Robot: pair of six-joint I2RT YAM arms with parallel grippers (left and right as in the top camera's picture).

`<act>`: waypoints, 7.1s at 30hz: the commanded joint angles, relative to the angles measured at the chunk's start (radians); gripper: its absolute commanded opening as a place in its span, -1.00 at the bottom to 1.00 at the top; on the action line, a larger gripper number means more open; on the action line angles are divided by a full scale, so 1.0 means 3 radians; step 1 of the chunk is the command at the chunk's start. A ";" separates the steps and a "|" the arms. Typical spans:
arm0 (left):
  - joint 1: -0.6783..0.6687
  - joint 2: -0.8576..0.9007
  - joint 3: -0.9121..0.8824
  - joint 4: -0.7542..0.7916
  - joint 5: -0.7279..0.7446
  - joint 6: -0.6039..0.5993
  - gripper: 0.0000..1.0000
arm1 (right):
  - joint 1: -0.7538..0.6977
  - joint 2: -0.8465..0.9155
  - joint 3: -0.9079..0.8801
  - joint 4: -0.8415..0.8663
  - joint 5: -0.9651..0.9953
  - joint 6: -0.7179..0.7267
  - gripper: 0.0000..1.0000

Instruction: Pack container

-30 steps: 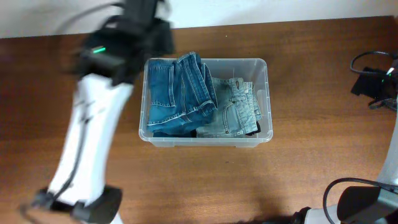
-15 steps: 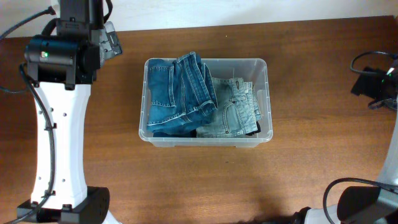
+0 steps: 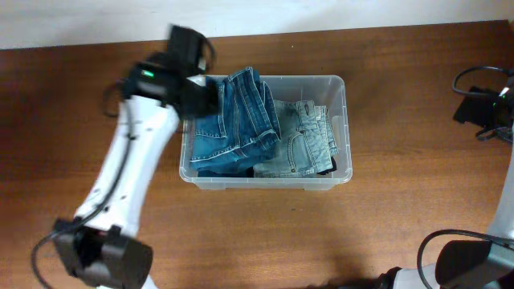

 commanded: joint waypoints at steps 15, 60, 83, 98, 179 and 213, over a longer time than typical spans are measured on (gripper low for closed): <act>-0.0783 0.0439 -0.1068 0.1062 -0.0027 -0.0023 -0.99 | -0.0009 0.0006 0.0020 0.0001 0.0038 0.0014 0.97; 0.1336 -0.0296 0.0712 -0.0064 -0.1061 0.0004 0.98 | 0.2907 -0.2230 -0.0102 0.0114 -0.0100 -0.0009 0.97; 0.1334 -0.0294 0.0712 -0.0089 -0.1061 0.0003 0.99 | 0.1513 -0.5286 -0.5346 0.4627 -0.0839 0.0506 0.97; 0.1334 -0.0294 0.0712 -0.0089 -0.1061 0.0003 0.99 | 0.1364 -0.5390 -0.5979 0.4861 -0.0600 0.0506 0.97; 0.0899 -0.5867 -0.5531 0.3619 -0.0179 0.0005 0.99 | 0.1363 -0.5390 -0.5978 0.4297 -0.0623 0.0420 0.97; 0.0898 -0.6059 -0.5961 0.3353 -0.0023 0.1574 0.98 | 0.1363 -0.5388 -0.5978 0.4297 -0.0623 0.0420 0.97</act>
